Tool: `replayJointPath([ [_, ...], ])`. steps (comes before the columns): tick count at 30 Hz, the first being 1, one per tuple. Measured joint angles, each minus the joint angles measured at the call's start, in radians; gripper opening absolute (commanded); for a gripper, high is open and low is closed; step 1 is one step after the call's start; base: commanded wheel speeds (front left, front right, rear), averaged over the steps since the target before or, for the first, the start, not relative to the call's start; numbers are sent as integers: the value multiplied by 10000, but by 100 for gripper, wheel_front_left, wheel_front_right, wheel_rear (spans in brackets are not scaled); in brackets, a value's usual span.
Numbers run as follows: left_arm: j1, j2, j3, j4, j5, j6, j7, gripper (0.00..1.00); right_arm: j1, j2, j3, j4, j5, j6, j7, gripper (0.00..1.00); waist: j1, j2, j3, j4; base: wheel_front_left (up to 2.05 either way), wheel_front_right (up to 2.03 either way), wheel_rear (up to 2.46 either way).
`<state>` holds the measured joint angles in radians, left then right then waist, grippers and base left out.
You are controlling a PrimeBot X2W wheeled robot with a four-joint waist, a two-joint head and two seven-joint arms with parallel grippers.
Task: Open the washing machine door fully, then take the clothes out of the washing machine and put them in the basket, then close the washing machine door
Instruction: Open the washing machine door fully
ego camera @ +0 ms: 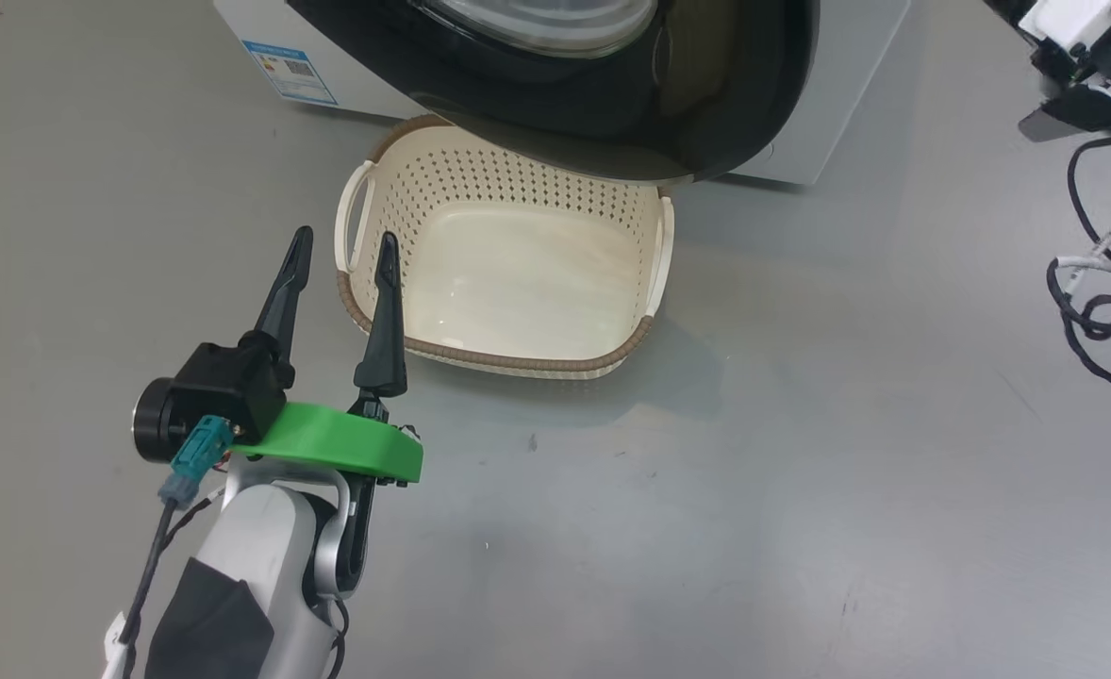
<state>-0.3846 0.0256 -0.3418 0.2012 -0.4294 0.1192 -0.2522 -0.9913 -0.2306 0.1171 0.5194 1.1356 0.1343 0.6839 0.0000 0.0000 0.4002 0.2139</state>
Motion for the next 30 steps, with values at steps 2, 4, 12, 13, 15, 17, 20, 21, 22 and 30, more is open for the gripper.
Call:
replayJointPath([
  [2,48,4,2,59,98,0,0,100,204,-477,531,-345,-951,82,-481,0,0,-1,-122,-65,0,0,0],
  [4,103,4,6,102,113,0,0,100,421,-965,941,-696,-1716,71,-947,0,0,0,-256,-131,0,0,0],
  [12,288,8,186,259,222,0,0,100,1340,-1649,2778,-2531,-3394,-42,-2878,0,0,0,-793,-355,0,0,0],
  [13,356,10,234,297,249,0,0,100,1477,-1708,2982,-2717,-3563,-42,-3214,0,0,0,-873,-391,0,0,0],
  [15,503,10,351,366,307,0,0,100,1883,-1831,3254,-2890,-3847,-42,-3854,0,0,0,-1040,-474,0,0,0],
  [17,647,13,495,424,353,0,0,100,2359,-1910,3423,-2951,-4138,-42,-4558,0,0,0,-1206,-568,0,0,0],
  [20,838,19,640,468,378,0,0,100,3023,-1990,3630,-2978,-4598,-42,-5467,0,0,0,-1449,-726,0,0,0],
  [21,901,19,685,479,405,0,0,100,3236,-1981,3591,-2959,-4665,-42,-5779,0,0,0,-1528,-781,0,0,0],
  [22,969,19,732,487,443,0,0,100,3441,-1973,3555,-2938,-4711,-42,-6073,0,0,0,-1608,-839,0,0,0],
  [30,1457,29,909,506,518,0,0,100,4967,-1643,3016,-2673,-5204,-343,-8036,0,0,0,-2190,-1287,0,0,0],
])
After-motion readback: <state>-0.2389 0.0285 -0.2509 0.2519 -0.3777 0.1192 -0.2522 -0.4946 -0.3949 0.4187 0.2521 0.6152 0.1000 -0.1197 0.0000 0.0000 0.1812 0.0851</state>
